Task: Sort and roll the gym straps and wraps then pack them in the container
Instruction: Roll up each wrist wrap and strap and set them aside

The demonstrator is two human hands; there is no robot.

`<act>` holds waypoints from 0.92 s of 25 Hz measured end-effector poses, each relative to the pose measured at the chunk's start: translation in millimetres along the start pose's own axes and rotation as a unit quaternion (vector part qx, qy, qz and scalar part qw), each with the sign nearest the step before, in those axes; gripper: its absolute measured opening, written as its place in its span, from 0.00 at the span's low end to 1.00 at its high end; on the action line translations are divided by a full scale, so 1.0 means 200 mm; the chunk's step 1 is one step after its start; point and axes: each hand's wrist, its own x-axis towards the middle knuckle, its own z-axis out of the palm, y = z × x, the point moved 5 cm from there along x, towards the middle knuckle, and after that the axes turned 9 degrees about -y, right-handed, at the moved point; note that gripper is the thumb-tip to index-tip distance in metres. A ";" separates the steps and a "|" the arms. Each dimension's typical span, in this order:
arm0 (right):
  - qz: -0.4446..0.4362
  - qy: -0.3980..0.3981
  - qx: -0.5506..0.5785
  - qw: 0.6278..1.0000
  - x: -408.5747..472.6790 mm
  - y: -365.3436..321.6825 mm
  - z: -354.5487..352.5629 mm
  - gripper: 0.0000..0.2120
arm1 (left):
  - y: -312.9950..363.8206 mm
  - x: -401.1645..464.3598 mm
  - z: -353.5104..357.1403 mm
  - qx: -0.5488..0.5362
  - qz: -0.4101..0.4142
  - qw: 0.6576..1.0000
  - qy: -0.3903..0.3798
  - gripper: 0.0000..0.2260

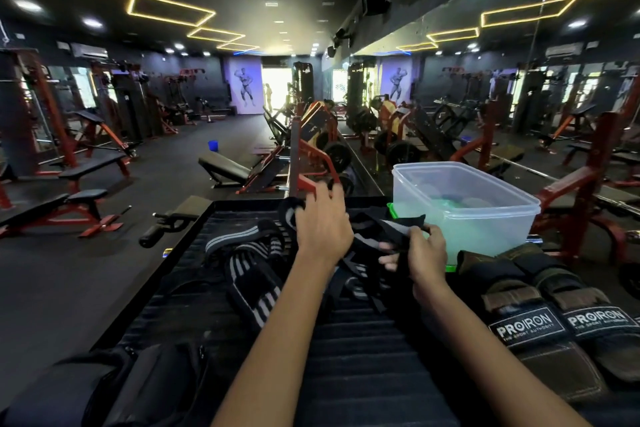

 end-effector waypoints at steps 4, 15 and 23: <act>-0.009 -0.038 -0.062 0.997 0.00 0.01 0.04 0.14 | -0.07 -0.13 0.26 -0.245 -0.072 0.957 -0.140 0.12; -0.016 -0.325 0.022 0.945 -0.14 -0.04 0.23 0.06 | -0.22 -0.10 0.21 -0.706 -0.053 0.706 -0.020 0.25; 0.022 -0.332 -0.080 0.940 -0.11 0.06 0.22 0.04 | -0.25 -0.15 0.27 -0.542 -0.097 0.834 -0.029 0.11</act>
